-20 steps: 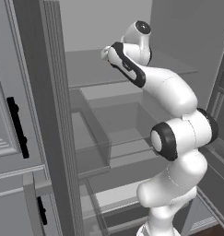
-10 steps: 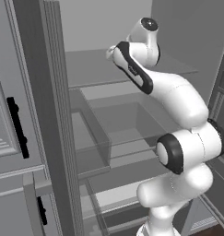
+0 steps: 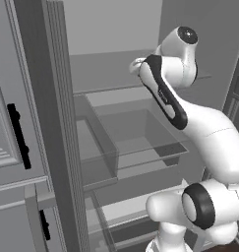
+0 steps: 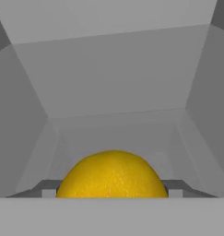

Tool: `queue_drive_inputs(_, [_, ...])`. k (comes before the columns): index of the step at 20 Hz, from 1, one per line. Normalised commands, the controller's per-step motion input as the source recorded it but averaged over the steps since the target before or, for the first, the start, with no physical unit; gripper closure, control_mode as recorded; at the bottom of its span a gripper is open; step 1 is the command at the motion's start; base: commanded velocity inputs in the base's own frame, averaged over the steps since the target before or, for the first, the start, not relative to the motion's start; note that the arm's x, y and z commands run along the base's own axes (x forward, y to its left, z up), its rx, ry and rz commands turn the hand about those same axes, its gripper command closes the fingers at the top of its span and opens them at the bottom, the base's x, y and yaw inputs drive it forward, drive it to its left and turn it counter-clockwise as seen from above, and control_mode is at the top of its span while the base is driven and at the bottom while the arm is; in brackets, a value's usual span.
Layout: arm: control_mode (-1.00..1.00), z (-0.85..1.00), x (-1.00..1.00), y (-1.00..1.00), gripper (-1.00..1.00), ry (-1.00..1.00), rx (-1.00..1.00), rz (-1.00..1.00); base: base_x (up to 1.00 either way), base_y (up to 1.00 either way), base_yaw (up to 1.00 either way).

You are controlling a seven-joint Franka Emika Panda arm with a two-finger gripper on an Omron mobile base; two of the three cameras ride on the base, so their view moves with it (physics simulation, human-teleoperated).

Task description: Place one lemon and one fish in each tupperware on the nearby counter, to pack two identical lunches.

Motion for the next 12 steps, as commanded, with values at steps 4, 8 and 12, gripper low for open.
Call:
queue_drive_inputs(4, [-1.0, 0.0, -1.0, 0.0, 1.0, 0.0, 0.0, 0.0, 0.0, 0.0, 0.0])
queue_drive_inputs(8, [-1.0, -0.01, -1.0, 0.0, 1.0, 0.0, 0.0, 0.0, 0.0, 0.0, 0.0])
queue_drive_inputs(12, [-1.0, -0.08, -1.0, -0.12, 1.0, 0.0, 0.0, 0.0, 0.0, 0.0, 0.0])
